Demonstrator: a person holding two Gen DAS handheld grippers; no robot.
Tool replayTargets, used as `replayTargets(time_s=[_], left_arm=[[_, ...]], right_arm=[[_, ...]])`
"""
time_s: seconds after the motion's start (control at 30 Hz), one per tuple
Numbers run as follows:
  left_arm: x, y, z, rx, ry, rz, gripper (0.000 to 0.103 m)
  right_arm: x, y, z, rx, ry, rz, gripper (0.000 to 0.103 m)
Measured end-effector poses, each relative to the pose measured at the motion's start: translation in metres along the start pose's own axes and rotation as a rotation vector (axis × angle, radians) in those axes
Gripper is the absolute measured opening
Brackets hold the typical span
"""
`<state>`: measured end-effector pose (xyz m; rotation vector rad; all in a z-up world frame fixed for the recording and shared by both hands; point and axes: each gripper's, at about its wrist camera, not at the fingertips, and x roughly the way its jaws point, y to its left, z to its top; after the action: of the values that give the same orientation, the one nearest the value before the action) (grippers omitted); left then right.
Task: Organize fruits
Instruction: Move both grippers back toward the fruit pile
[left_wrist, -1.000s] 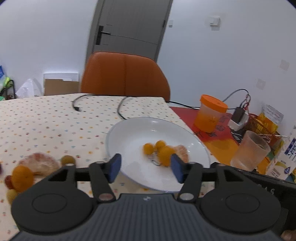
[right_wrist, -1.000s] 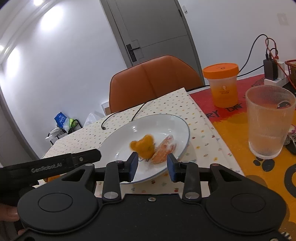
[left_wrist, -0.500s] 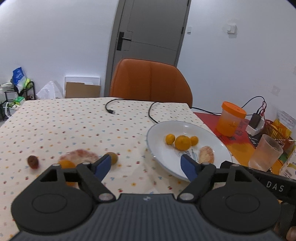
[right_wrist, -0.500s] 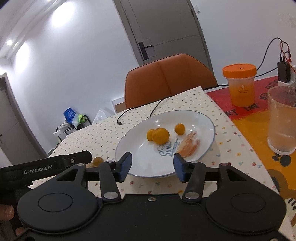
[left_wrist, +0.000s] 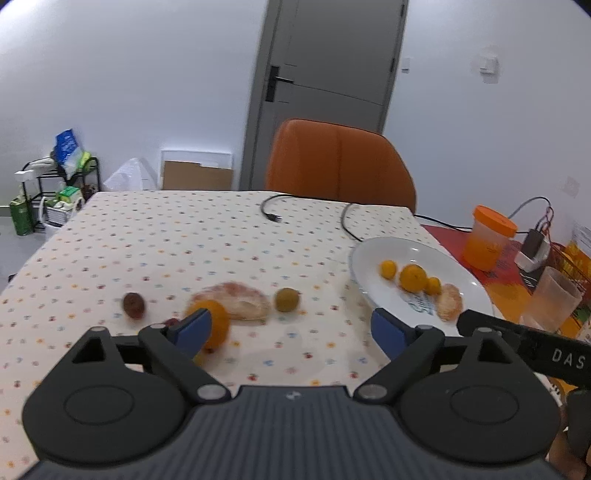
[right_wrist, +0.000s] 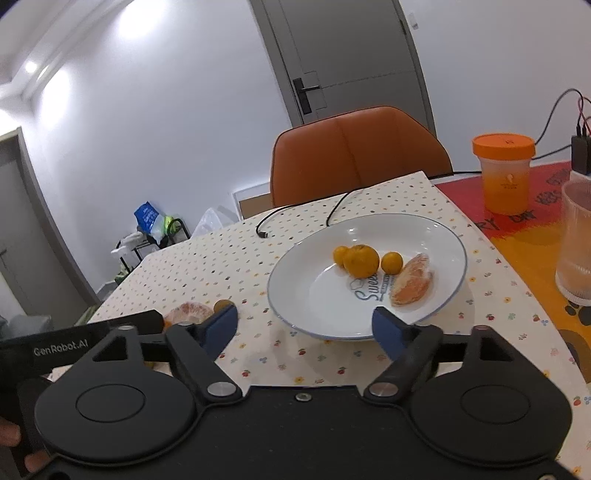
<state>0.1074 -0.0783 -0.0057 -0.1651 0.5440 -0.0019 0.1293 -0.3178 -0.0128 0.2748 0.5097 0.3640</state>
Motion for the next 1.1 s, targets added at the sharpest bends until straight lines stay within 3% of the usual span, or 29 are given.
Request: replayTargets(time_s=[0.13,0.3,1.1], left_arm=[[-0.006,0.017,-0.002,-0.018,-0.004,0.035,0.094],[-0.012,0.036,-0.004,-0.038,-0.006,0.071,0.095],[-0.021,0.111,-0.015,-0.118,0.029,0.116,0.096]], right_arm=[[0.002,0.011,-0.002,-0.013,0.002,0.008,0.094],[0.009,0.022,-0.005,-0.017,0.022,0.02,0.098],[0.049,0.083,-0.024,-0.087,0.113,0.089,0.101]])
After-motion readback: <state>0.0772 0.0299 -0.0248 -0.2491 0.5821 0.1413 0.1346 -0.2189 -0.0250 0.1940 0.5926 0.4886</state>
